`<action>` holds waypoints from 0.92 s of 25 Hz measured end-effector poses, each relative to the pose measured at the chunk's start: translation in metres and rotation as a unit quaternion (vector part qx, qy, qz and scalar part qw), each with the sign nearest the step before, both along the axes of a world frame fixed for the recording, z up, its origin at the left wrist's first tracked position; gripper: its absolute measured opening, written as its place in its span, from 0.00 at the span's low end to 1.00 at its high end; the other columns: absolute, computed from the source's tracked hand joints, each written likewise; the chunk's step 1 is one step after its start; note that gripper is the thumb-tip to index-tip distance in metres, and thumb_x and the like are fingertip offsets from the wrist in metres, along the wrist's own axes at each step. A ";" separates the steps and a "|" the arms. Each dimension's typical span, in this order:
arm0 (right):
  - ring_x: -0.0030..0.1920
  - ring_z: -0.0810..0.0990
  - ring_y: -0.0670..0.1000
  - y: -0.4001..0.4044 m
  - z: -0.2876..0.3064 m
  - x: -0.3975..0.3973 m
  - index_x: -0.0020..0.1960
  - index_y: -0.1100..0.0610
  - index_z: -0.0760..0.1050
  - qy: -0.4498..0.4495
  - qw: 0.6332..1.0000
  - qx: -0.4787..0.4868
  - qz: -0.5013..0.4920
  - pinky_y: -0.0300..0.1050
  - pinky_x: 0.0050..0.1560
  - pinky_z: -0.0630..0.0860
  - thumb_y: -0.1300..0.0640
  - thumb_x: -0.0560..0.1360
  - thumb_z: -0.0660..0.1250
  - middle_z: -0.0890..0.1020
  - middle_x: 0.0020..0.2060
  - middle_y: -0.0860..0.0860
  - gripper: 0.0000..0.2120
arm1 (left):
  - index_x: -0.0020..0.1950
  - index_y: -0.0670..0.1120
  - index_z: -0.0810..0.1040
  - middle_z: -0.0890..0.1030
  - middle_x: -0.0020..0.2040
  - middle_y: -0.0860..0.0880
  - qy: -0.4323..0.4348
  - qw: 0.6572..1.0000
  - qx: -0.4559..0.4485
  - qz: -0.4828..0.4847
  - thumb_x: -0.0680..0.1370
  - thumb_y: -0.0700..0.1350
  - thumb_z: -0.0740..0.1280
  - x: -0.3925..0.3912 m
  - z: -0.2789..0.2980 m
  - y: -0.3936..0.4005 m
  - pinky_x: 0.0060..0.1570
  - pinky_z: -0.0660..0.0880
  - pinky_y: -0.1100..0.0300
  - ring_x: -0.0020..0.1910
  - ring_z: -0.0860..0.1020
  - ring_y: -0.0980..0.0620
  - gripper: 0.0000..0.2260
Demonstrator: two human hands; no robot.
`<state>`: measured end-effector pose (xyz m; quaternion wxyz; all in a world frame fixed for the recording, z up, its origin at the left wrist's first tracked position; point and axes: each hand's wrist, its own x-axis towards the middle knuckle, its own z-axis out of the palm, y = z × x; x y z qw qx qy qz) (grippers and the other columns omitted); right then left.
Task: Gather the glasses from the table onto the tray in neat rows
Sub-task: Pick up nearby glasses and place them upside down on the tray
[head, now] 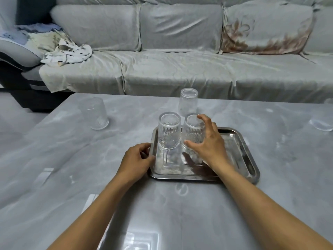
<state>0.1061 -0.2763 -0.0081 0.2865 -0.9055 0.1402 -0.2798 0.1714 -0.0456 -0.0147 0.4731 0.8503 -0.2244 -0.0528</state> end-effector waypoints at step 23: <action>0.78 0.49 0.61 0.144 -0.012 -0.021 0.79 0.47 0.49 -0.014 0.959 -0.261 0.115 0.67 0.73 0.46 0.32 0.68 0.63 0.53 0.79 0.54 0.47 | 0.39 0.44 0.75 0.71 0.60 0.48 -0.159 0.946 0.066 0.274 0.70 0.44 0.74 0.134 0.048 0.088 0.45 0.66 0.59 0.52 0.76 0.44 0.09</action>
